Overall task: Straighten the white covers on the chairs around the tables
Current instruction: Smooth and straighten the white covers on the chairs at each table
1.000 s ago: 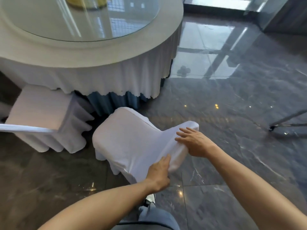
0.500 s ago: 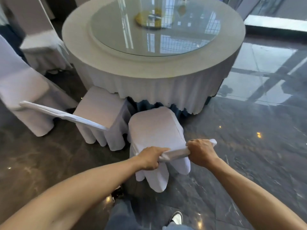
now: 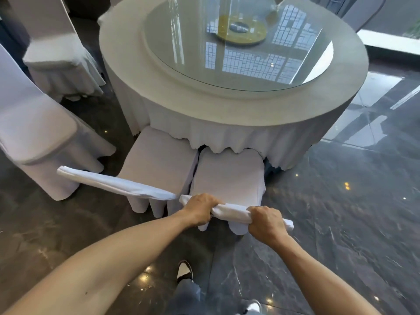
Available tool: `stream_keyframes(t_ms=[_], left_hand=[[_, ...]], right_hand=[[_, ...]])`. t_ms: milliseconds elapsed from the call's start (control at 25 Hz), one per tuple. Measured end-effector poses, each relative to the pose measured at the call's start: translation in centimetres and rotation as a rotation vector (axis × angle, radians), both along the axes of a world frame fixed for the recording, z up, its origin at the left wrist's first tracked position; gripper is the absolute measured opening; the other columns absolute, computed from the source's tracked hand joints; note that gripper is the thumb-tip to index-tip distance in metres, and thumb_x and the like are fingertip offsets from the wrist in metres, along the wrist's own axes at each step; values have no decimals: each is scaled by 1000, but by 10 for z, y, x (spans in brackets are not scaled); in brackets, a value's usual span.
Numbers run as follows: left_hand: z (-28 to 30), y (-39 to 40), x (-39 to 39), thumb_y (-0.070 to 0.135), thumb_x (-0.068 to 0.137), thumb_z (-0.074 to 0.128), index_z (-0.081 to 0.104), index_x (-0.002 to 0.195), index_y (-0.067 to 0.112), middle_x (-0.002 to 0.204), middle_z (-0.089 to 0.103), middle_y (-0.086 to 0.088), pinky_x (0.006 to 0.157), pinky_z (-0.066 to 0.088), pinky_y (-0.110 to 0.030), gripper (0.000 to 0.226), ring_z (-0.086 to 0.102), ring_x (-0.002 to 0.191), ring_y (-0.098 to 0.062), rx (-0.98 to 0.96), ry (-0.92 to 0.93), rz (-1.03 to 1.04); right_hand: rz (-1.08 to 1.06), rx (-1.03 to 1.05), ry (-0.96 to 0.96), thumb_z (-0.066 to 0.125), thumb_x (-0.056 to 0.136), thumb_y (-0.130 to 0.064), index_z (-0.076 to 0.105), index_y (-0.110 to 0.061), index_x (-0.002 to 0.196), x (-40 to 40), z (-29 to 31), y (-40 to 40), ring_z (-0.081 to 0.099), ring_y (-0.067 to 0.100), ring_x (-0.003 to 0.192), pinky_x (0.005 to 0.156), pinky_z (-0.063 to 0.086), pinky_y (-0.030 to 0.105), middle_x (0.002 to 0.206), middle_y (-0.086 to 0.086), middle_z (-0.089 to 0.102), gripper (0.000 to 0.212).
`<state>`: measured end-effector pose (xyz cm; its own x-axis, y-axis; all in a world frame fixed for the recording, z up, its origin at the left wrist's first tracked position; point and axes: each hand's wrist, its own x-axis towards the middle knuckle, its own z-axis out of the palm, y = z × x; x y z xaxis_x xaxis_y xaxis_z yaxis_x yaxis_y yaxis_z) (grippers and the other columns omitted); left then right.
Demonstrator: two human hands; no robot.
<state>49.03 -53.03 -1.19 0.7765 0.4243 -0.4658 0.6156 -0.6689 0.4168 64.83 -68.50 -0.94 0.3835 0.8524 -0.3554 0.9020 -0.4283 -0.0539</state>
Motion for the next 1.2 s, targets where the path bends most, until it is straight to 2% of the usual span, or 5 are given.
stream_keyframes(t_ms=[360, 520, 720, 960, 1200], left_hand=[[-4, 4, -3, 0, 78, 57, 66, 119, 36, 106, 72, -2, 89, 41, -36, 55, 63, 101, -27, 45, -37, -33], [14, -4, -2, 1, 88, 52, 62, 131, 30, 127, 65, -6, 93, 42, -35, 53, 58, 113, -29, 14, -28, 5], [27, 3, -20, 6, 85, 56, 61, 130, 28, 124, 64, -5, 91, 50, -42, 50, 58, 107, -25, -97, 56, 58], [47, 30, -55, 15, 90, 58, 51, 141, 26, 141, 53, -1, 101, 45, -38, 52, 51, 123, -22, -115, 62, 0], [76, 125, -139, 24, 90, 58, 49, 142, 27, 146, 49, -1, 104, 41, -38, 52, 46, 130, -22, 73, 46, 15]], right_hand=[[-20, -39, -68, 54, 74, -23, 68, -21, 95, -11, -1, 6, 68, 27, 76, 70, 51, 34, 86, 3, 72, 25], [-71, -56, 167, 54, 73, -22, 63, -28, 113, -1, 5, 1, 66, 24, 85, 73, 53, 35, 101, 0, 71, 42], [-91, -201, 507, 64, 74, -28, 54, -32, 131, 2, 18, 24, 58, 17, 97, 81, 51, 34, 116, -4, 63, 58], [-42, -534, 582, 68, 75, -43, 63, -21, 121, -6, 57, 88, 62, 20, 103, 88, 53, 37, 115, 2, 64, 52], [87, -427, 532, 62, 92, -30, 57, -17, 133, -85, 102, 188, 59, 20, 115, 102, 48, 41, 130, 2, 59, 43]])
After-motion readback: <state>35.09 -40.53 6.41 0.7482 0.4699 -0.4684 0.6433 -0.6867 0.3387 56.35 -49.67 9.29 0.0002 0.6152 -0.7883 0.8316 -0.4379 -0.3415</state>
